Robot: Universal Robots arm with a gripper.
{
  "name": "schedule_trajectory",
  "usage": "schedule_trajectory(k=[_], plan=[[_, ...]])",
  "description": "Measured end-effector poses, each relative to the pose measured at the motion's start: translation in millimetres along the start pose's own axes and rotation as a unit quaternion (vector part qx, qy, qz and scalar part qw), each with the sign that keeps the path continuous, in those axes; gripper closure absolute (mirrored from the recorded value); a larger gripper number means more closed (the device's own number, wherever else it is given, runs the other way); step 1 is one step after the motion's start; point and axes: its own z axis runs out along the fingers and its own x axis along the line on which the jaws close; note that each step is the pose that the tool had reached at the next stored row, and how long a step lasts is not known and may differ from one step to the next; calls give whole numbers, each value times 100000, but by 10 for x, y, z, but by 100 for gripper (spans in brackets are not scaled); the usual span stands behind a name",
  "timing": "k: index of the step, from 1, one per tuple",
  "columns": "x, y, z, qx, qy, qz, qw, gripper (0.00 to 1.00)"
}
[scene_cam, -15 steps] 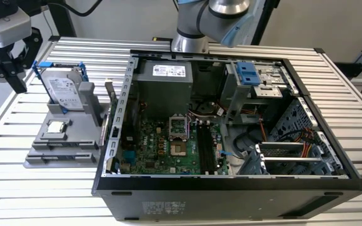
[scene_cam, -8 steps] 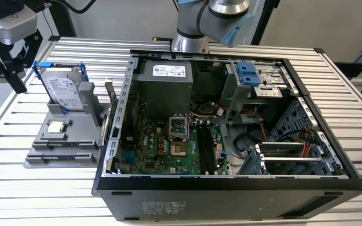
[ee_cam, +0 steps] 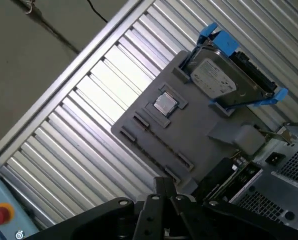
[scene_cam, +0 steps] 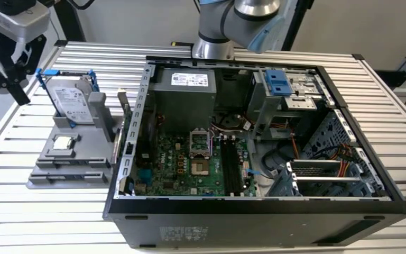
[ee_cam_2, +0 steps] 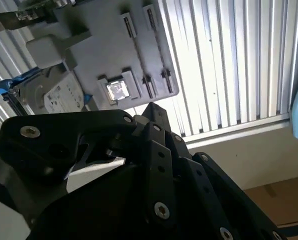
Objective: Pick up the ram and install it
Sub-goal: 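Pick up the ram and move it above insertion slot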
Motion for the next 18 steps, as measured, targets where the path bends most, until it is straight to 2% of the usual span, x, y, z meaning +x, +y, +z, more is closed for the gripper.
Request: schedule_trajectory(k=[4, 6, 9, 11, 13, 15, 18], plan=[[0, 0, 0, -32, 118, -3662, 99933, 100], [0, 0, 0, -46, 177, -5434, 99852, 100], [0, 0, 0, -69, 269, -8199, 99663, 100], [0, 0, 0, -83, 325, -9938, 99504, 100], [0, 0, 0, -100, 386, -11780, 99303, 100], [0, 0, 0, -117, 444, -13536, 99079, 100], [0, 0, 0, -138, 534, -16284, 98664, 100]])
